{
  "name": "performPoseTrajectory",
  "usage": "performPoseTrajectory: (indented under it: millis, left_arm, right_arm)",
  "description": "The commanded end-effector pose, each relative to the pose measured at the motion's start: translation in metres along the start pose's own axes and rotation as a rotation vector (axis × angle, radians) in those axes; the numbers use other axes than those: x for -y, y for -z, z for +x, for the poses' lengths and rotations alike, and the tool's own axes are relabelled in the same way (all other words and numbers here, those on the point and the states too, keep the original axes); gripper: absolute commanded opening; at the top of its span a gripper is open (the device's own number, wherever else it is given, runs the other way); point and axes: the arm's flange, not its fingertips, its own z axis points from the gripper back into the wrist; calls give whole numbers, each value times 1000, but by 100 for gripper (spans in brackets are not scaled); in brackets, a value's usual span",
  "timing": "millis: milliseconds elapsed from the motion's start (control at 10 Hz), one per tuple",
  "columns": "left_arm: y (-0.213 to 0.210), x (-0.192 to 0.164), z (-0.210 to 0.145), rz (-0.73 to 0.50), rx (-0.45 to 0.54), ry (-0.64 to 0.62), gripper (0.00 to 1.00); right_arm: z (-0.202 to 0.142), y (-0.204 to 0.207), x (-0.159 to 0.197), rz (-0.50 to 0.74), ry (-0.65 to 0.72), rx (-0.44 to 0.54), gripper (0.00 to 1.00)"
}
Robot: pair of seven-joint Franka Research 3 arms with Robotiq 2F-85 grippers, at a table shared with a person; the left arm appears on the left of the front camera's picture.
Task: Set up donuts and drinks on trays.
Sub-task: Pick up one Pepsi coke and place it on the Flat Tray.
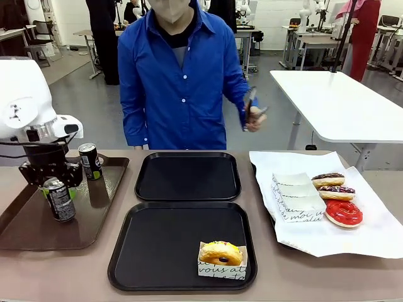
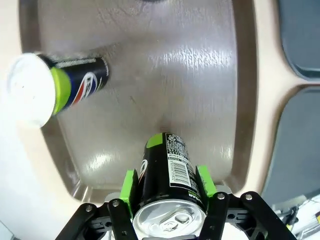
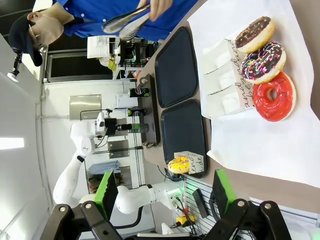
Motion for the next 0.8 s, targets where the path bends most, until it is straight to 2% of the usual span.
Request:
performPoseTrajectory:
  millis: [0,400,500,600,700]
  left_arm:
    - [-60,2,-34,-2,23,37,7]
    - [-131,-4,-114,-8,151,79,7]
    - [-136,-9,-119,3,158,60,7]
    - [-130,1,-100,20,121,61,7]
    - [-130,1,-100,20,121,61,7]
  right_arm:
    - [0,-1,0,14,-1,7,100]
    - [0,-1,0,14,-1,7,100]
    - [0,-1,0,14,-1,7,100]
    - [0,-1,0,14,-1,7,100]
    - [0,-1,0,14,-1,7,100]
